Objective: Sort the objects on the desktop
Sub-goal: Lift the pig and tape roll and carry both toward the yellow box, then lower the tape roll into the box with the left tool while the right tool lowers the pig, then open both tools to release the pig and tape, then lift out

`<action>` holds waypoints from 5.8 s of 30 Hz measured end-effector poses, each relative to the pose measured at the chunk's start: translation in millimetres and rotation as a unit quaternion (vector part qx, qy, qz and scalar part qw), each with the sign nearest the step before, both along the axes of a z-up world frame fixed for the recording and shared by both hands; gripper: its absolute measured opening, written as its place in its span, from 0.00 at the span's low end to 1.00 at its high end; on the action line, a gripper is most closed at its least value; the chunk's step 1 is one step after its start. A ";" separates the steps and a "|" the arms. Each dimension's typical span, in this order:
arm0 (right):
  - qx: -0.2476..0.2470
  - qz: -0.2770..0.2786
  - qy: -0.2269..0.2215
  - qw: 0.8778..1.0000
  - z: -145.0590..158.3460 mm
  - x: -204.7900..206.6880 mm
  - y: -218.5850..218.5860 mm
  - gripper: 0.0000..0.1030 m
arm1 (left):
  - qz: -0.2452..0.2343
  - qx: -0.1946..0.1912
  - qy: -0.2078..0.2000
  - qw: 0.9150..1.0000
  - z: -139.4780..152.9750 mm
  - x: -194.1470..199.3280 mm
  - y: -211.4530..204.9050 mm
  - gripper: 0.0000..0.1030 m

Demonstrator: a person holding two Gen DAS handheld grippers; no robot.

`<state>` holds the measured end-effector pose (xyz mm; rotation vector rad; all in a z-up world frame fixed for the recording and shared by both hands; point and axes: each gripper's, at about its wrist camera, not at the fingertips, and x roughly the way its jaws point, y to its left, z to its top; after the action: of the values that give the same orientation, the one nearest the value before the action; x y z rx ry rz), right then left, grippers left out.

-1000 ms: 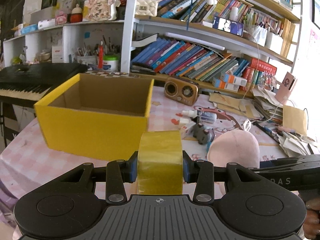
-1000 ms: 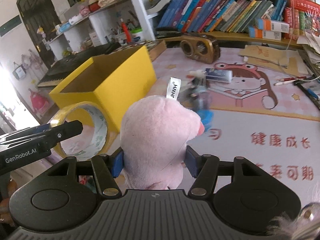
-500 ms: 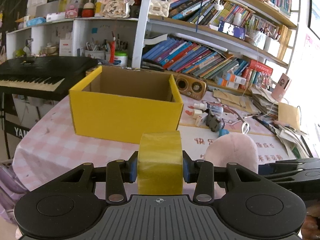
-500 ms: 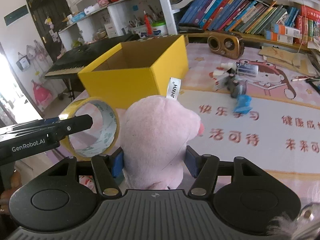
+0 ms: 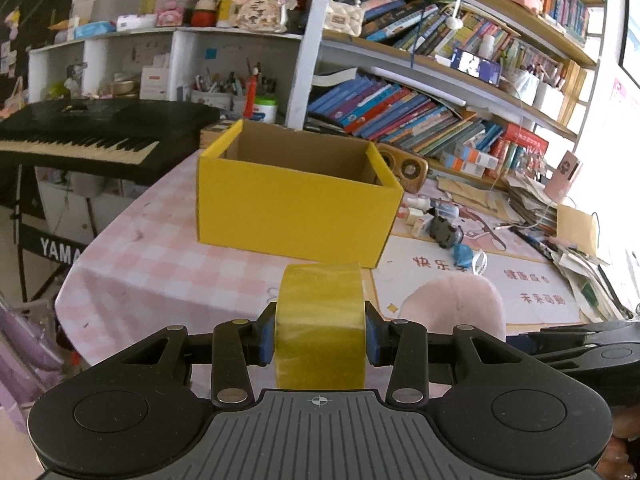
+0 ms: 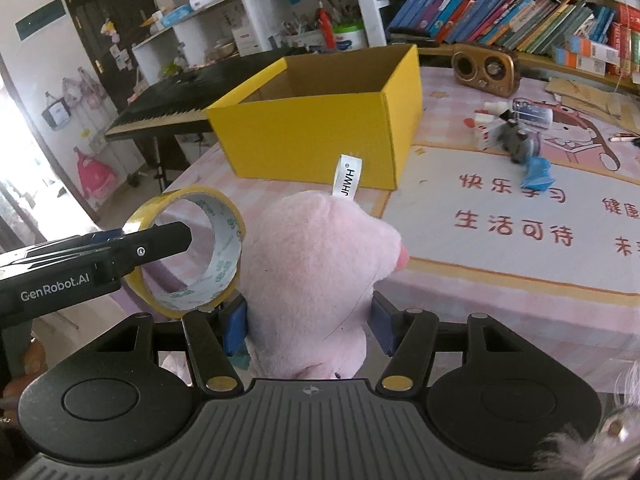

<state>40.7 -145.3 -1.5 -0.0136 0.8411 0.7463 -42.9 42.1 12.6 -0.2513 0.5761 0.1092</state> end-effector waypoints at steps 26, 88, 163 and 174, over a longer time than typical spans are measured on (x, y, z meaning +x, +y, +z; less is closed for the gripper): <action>-0.005 0.038 -0.016 0.999 5.4 -13.6 43.3 0.57 | 0.028 0.003 -0.015 0.999 2.5 -16.9 33.9 0.40; 0.077 0.053 -0.122 0.988 96.2 157.4 78.7 0.57 | 0.045 0.064 -0.114 0.990 76.6 156.2 65.6 0.40; -0.060 0.149 -0.187 0.969 67.9 272.1 107.4 0.76 | 0.037 0.083 -0.036 0.995 63.8 230.8 69.5 0.86; -0.002 -0.012 -0.182 0.983 74.2 205.6 39.4 0.84 | 0.042 0.043 -0.064 0.996 64.7 169.8 48.2 0.88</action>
<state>246.2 -105.8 72.8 -0.1395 0.4938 0.6921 126.9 90.3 77.3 -0.1972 0.4327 0.1973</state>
